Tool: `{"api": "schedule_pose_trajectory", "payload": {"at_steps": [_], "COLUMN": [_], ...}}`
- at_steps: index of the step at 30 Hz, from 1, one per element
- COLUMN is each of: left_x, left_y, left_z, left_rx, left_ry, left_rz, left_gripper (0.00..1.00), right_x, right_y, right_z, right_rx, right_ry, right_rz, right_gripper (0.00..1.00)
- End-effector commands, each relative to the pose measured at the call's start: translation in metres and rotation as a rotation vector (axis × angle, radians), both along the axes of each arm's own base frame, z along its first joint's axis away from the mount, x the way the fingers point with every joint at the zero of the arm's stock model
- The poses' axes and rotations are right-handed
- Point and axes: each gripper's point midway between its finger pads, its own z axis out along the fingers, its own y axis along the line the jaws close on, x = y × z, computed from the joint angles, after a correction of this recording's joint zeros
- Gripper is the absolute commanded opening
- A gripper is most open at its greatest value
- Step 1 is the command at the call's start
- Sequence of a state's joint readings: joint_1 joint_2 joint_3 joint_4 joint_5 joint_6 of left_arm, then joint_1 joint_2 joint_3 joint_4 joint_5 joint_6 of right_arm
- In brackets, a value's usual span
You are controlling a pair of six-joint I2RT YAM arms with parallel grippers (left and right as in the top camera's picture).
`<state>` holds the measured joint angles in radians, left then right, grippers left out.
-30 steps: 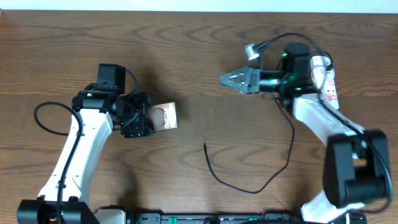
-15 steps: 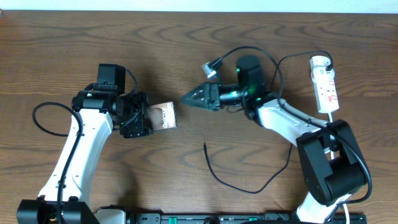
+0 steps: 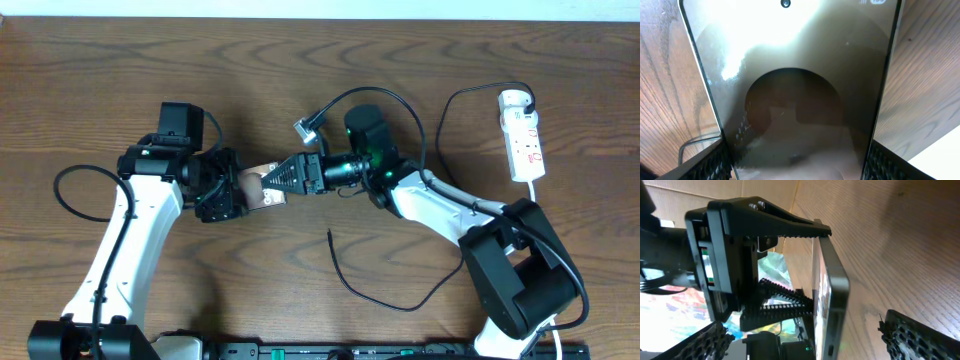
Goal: Plug charger to phone and switch on socket
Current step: 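Swing the right gripper toward the phone held by the left gripper, then close the right gripper on the phone's edge beside the left gripper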
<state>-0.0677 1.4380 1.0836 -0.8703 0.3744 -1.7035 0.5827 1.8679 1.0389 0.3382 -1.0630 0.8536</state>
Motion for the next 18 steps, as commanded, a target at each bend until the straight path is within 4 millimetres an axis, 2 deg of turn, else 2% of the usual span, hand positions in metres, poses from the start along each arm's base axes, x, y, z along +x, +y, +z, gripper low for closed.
{"api": "schedule_pose_trajectory", "payload": {"at_steps": [1, 10, 15, 18], "left_x": [0.007, 0.013, 0.013, 0.013], "left_y": [-0.007, -0.023, -0.024, -0.024], "left_z": [0.016, 0.02, 0.02, 0.02], "left_rx": [-0.013, -0.028, -0.031, -0.031], "left_ry": [-0.041, -0.076, -0.074, -0.074], "left_rz": [0.017, -0.002, 0.002, 0.002], "left_gripper": [0.07, 0.07, 0.07, 0.07], "right_x": [0.0, -0.006, -0.005, -0.005], "right_y": [0.009, 0.016, 0.016, 0.016], "right_z": [0.003, 0.002, 0.001, 0.001], "right_rx": [-0.001, -0.01, -0.012, -0.013], "right_ry": [-0.02, -0.026, -0.027, -0.027], "right_rz": [-0.005, 0.0, -0.003, -0.006], "right_gripper": [0.96, 0.93, 0.89, 0.82]}}
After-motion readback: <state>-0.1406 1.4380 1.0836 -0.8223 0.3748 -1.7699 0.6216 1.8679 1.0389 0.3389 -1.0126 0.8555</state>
